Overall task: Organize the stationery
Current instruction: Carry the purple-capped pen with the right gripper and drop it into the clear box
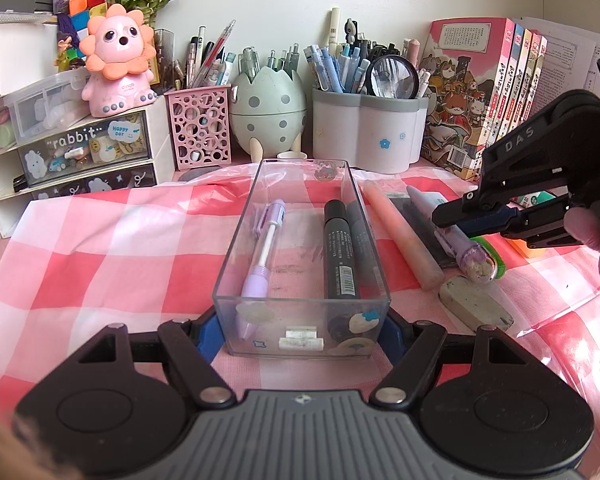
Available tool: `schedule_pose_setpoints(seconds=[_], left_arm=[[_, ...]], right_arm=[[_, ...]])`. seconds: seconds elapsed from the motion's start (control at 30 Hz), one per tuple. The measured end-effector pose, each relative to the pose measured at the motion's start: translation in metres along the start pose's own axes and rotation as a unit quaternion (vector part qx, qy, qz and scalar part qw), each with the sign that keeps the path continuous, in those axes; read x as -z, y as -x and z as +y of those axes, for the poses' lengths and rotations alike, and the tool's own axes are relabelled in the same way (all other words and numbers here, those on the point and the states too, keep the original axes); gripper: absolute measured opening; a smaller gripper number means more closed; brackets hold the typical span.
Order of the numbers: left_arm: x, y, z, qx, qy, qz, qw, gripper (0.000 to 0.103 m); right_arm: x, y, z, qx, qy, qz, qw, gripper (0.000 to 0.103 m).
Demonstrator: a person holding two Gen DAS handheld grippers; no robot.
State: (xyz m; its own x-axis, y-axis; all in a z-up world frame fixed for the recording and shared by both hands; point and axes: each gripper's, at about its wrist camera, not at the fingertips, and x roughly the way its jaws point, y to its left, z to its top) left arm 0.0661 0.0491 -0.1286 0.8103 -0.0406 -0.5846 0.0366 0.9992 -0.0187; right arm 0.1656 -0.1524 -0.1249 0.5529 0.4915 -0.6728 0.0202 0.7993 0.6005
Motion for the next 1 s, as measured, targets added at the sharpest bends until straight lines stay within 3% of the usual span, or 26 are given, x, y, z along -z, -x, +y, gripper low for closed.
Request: schedule_pose_setpoints(seconds=[0.53,1.0], left_arm=[[0.0,0.0,0.0,0.0,0.0,0.0,1.0,0.048],[0.0,0.0,0.0,0.0,0.0,0.0,1.0,0.048]], right_arm=[[0.004,0.005,0.047,-0.068,-0.003,0.013,0.998,0.011],[0.011,-0.022,0.067,-0.058,-0.032,0.043,0.997,0.011]])
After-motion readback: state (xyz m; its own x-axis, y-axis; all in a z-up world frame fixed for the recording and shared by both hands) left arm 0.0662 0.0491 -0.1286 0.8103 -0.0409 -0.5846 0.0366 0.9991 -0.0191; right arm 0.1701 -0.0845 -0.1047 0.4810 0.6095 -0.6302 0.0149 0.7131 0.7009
